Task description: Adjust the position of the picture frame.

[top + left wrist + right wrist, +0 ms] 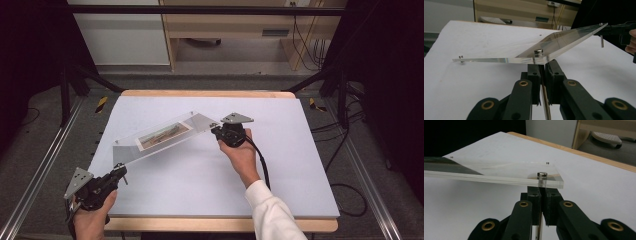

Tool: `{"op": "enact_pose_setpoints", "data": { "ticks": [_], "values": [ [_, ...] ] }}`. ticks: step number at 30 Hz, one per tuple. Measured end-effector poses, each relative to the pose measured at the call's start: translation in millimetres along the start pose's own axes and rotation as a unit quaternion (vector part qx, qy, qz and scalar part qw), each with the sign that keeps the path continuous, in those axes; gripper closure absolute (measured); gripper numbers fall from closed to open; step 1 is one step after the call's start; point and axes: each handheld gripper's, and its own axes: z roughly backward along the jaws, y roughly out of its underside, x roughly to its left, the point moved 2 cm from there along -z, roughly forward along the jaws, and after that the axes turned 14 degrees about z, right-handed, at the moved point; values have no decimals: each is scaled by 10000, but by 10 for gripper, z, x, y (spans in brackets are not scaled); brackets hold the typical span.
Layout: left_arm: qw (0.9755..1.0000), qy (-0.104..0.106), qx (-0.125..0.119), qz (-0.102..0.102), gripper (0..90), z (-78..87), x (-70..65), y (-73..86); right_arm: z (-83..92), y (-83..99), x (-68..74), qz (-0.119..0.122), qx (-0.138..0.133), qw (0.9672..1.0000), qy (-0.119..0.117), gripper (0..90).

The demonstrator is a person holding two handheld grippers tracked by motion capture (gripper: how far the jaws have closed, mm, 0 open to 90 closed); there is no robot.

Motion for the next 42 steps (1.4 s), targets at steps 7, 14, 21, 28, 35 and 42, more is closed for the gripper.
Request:
{"op": "enact_pose_setpoints", "data": {
  "ticks": [7, 14, 21, 28, 35, 42],
  "values": [
    [9998, 178, 51, -93, 816, -96, -168, -46, 247, 12, -113, -44, -68, 9998, 194, 854],
    [9987, 422, 98, -253, 816, -308, -355, -150, 589, 93, -272, -201, -153, 9985, 487, 853],
    [9959, 787, 210, -398, 816, -607, -586, -210, 981, 239, -436, -327, -172, 9952, 903, 849],
    [9932, 990, 363, -497, 816, -798, -776, -174, 1236, 393, -532, -443, -192, 9921, 1161, 849],
    [9895, 1231, 523, -545, 816, -968, -939, -103, 1536, 625, -591, -589, -207, 9876, 1438, 847],
    [9874, 1351, 554, -612, 816, -1029, -1008, -74, 1660, 729, -588, -681, -279, 9839, 1627, 848]
  ]
}}
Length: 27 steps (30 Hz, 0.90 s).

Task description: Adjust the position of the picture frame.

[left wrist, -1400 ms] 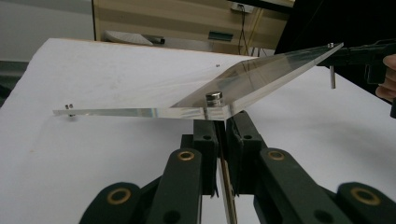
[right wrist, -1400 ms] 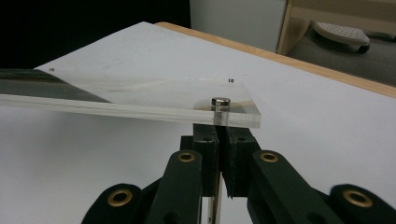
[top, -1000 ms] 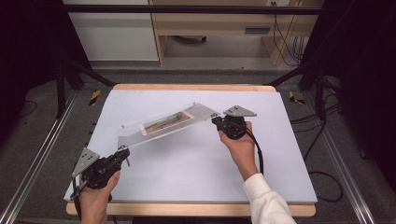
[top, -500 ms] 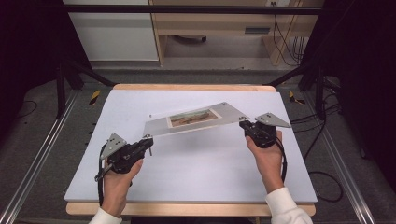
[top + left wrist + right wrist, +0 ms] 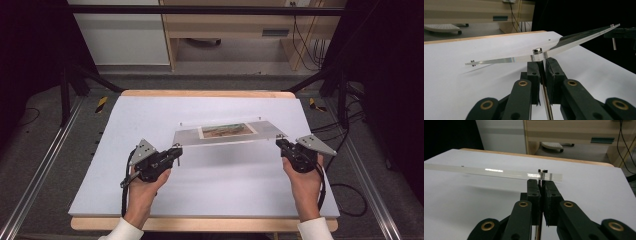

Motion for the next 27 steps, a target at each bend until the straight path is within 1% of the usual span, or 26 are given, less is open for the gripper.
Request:
{"op": "enact_pose_setpoints", "data": {
  "ticks": [3, 6, 9, 10, 11, 13, 15, 16, 17, 18, 19, 20, 21, 22, 23, 26, 27],
  "values": [
    [10000, 64, -19, 13, 816, -10, 4, -7, 35, 25, 19, -38, 41, 9999, 104, 848],
    [9999, 110, -24, -2, 816, 5, 29, -29, 57, 17, 51, -21, 34, 9999, 143, 847],
    [9998, 179, -26, -48, 816, 35, 83, -61, 80, 0, 100, -68, 2, 9998, 174, 846],
    [9998, 179, -26, -48, 816, 35, 83, -61, 80, 0, 100, -68, 2, 9998, 174, 846],
    [9998, 202, -20, -46, 816, 39, 100, -65, 76, -3, 132, -66, -2, 9998, 202, 846],
    [9998, 205, 1, -38, 815, 50, 145, -70, 67, -6, 151, -62, 9, 9998, 212, 845],
    [9998, 185, 2, -25, 815, 77, 222, -83, 29, -17, 215, 3, 31, 9997, 228, 843],
    [9998, 185, 2, -25, 815, 77, 222, -83, 12, -22, 239, 17, 35, 9997, 237, 842],
    [9999, 153, -22, -12, 815, 93, 268, -93, -7, -28, 265, 44, 38, 9997, 228, 841],
    [9999, 153, -22, -12, 815, 93, 268, -93, -7, -28, 265, 44, 38, 9997, 228, 841],
    [9999, 117, -42, -7, 815, 103, 324, -103, -51, -40, 304, 72, 42, 9997, 225, 839],
    [9999, 117, -42, -7, 815, 103, 324, -103, -51, -40, 304, 72, 42, 9997, 225, 839],
    [10000, 72, -48, -13, 815, 100, 369, -106, -93, -49, 329, 72, 48, 9998, 196, 839],
    [10000, 72, -48, -13, 815, 100, 369, -106, -93, -49, 329, 72, 48, 9998, 196, 839],
    [10000, 45, -50, -12, 815, 93, 410, -112, -128, -49, 351, 96, 60, 9997, 197, 837],
    [10000, 27, -51, -5, 815, 82, 441, -116, -148, -41, 373, 62, 80, 9998, 175, 835],
    [10000, -27, -29, -23, 814, 77, 469, -110, -155, -28, 398, 49, 115, 9998, 160, 833]
  ]
}}
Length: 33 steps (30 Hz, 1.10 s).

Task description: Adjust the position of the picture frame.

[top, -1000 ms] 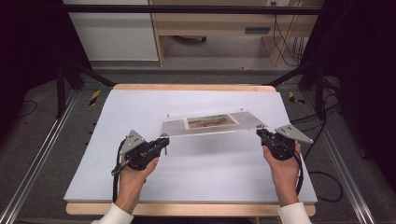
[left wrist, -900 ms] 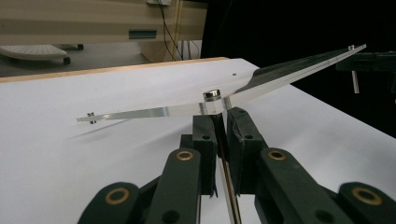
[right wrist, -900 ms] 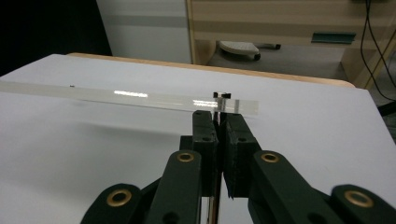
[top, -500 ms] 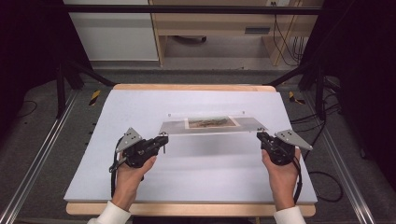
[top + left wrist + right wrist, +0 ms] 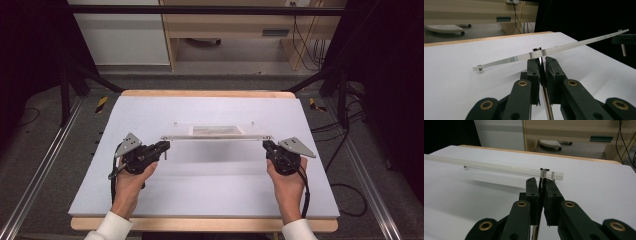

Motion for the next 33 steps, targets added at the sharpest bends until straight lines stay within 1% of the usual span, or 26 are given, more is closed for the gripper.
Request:
{"op": "enact_pose_setpoints", "data": {
  "ticks": [2, 4, 6, 8, 10, 11, 12, 15, 18, 20, 22, 24, 27, 29, 30, 31, 32, 33],
  "values": [
    [10000, -30, 0, -23, 815, 2, 13, 8, 1, 9, 11, 17, 4, 10000, -16, 832],
    [10000, -76, 22, -35, 815, 9, 30, 25, 7, 23, 52, 25, 18, 10000, -32, 830],
    [9999, -113, 60, 5, 819, 19, 49, 61, 25, 48, 93, 27, 68, 9999, -71, 829],
    [9998, -118, 174, 68, 822, 35, 68, 104, 32, 64, 109, 33, 94, 9999, -91, 830],
    [9995, -175, 245, 71, 826, 46, 62, 150, 53, 112, 129, -21, 172, 9997, -171, 832],
    [9994, -177, 280, 81, 828, 49, 59, 180, 63, 151, 139, -25, 263, 9995, -200, 834],
    [9992, -186, 332, 82, 828, 55, 57, 209, 63, 151, 139, -25, 263, 9995, -200, 834],
    [9986, -219, 463, 102, 833, 69, 50, 278, 73, 219, 134, -149, 370, 9987, -329, 842],
    [9980, -262, 578, 66, 835, 74, 54, 338, 85, 304, 142, -241, 464, 9976, -452, 849],
    [9977, -275, 615, 77, 836, 75, 55, 359, 85, 321, 142, -264, 470, 9974, -487, 850],
    [9971, -321, 694, 36, 837, 73, 56, 403, 87, 374, 156, -326, 576, 9963, -554, 852],
    [9967, -339, 739, 45, 838, 71, 61, 434, 86, 410, 166, -333, 610, 9959, -582, 852],
    [9966, -354, 739, 67, 840, 68, 62, 463, 87, 434, 167, -302, 635, 9957, -596, 852],
    [9962, -365, 791, 68, 840, 70, 68, 486, 87, 457, 179, -326, 653, 9955, -600, 852],
    [9957, -369, 846, 52, 841, 69, 74, 503, 86, 496, 182, -334, 619, 9956, -626, 852],
    [9957, -369, 846, 52, 841, 69, 74, 503, 84, 513, 185, -333, 613, 9956, -632, 852],
    [9945, -395, 964, 58, 840, 66, 80, 545, 85, 541, 193, -315, 633, 9954, -648, 852],
    [9945, -395, 964, 58, 840, 66, 80, 545, 84, 561, 198, -308, 675, 9951, -660, 851]
  ]
}}
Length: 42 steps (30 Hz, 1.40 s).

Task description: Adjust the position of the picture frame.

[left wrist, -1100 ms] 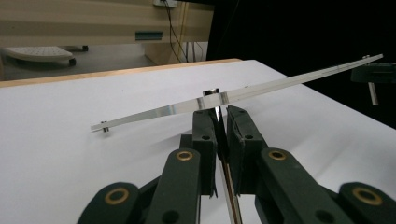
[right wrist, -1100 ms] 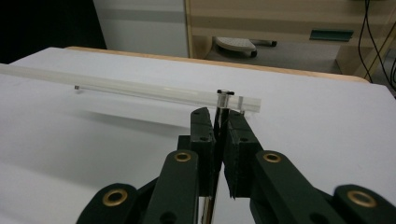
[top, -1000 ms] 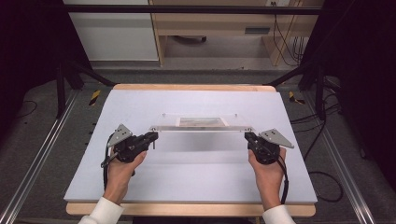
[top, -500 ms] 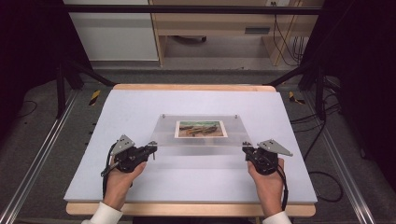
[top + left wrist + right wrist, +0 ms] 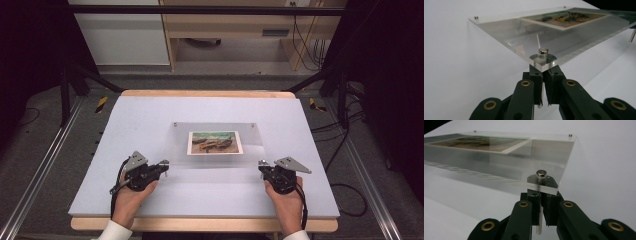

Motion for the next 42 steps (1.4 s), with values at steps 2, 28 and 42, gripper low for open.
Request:
{"op": "enact_pose_setpoints", "data": {
  "ticks": [2, 28, 42],
  "values": [
    [9999, -45, 90, -20, 837, -11, 5, 29, -4, 16, 3, -7, 43, 10000, -25, 850],
    [9990, -161, 405, -34, 806, -10, 23, 101, -34, 111, 5, 50, 447, 9989, -165, 840],
    [9990, -135, 412, -138, 632, 6, 31, 81, 6, 93, 1, 71, 440, 9989, -147, 722]
  ]
}}
